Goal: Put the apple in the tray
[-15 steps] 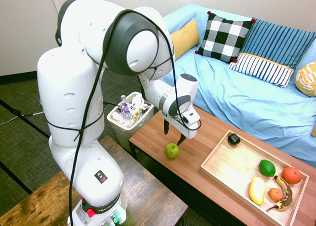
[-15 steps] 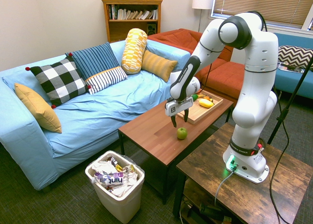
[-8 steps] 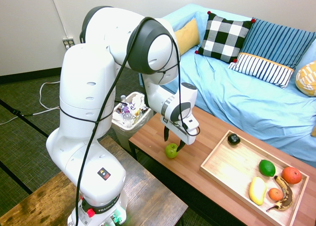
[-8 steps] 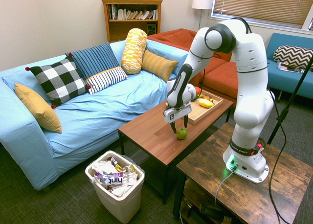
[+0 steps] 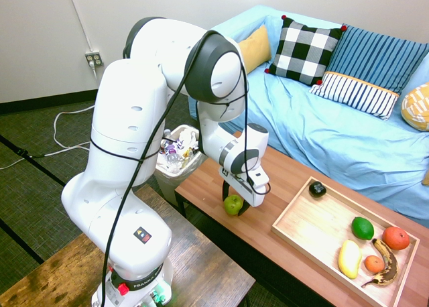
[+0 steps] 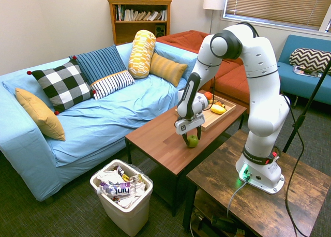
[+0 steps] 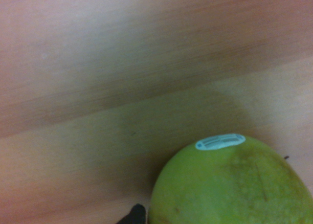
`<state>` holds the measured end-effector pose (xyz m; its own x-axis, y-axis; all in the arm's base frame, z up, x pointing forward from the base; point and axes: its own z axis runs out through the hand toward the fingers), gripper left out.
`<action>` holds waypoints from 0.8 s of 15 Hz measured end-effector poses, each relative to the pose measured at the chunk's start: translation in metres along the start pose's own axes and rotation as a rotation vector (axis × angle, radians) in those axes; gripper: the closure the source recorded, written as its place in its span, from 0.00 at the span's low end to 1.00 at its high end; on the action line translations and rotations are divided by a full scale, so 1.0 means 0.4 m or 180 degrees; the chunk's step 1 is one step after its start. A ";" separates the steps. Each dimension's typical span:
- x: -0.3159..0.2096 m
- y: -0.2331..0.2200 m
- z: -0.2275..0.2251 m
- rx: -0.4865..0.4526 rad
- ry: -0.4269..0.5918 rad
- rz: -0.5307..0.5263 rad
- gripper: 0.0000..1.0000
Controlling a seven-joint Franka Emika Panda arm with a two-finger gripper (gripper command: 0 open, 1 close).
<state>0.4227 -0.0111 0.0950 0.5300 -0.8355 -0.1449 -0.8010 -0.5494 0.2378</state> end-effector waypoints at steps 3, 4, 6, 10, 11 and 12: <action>0.002 -0.001 0.010 0.0037 0.0001 0.0013 1.00; 0.000 -0.003 0.015 0.0054 -0.0006 0.0008 1.00; -0.003 -0.005 0.019 0.0064 -0.0024 -0.0010 1.00; 0.025 -0.007 -0.031 0.0191 0.0092 0.0016 1.00; 0.052 0.003 -0.077 0.0263 0.0171 0.0051 1.00; 0.086 0.023 -0.137 0.0325 0.0246 0.0091 1.00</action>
<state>0.4488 -0.0442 0.1448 0.5232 -0.8498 -0.0641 -0.8382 -0.5267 0.1411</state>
